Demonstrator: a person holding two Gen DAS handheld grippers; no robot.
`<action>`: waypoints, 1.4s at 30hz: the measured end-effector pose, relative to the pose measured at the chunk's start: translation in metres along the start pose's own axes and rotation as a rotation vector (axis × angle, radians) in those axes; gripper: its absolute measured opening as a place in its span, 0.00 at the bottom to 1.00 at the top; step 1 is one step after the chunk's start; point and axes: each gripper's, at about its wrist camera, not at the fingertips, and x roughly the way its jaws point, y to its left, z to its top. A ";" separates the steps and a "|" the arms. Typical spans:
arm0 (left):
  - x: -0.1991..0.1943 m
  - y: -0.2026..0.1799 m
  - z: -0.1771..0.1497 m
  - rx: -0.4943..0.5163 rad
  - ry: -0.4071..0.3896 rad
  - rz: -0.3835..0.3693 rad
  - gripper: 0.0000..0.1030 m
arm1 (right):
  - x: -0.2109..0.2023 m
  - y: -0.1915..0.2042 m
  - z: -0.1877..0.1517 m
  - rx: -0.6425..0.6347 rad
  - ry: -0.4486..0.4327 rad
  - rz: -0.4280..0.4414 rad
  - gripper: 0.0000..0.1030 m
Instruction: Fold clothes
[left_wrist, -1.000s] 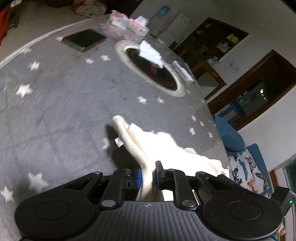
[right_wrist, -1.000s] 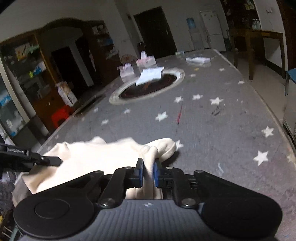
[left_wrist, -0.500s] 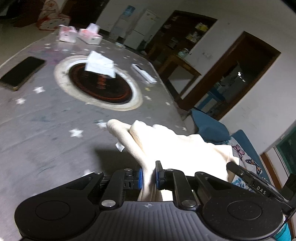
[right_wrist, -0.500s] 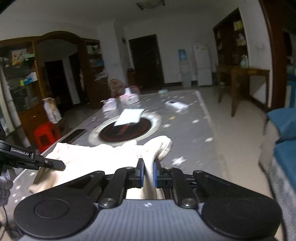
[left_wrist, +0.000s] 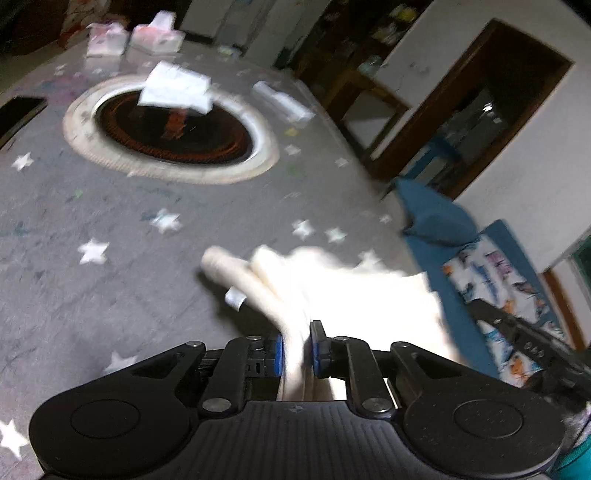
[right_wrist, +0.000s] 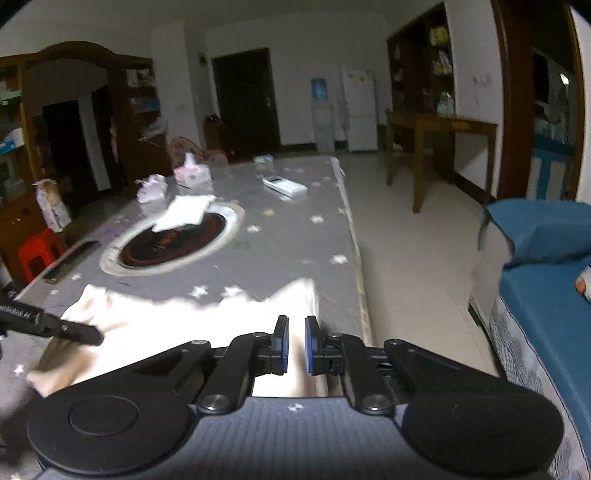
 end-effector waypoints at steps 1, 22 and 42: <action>0.000 0.002 -0.001 0.009 0.002 0.008 0.19 | 0.003 -0.001 -0.002 0.004 0.009 -0.009 0.08; 0.004 -0.018 0.019 0.126 -0.080 0.046 0.30 | 0.054 0.042 0.008 -0.091 0.057 0.090 0.15; 0.031 -0.026 0.012 0.152 -0.039 0.063 0.40 | 0.064 0.052 -0.003 -0.109 0.079 0.085 0.54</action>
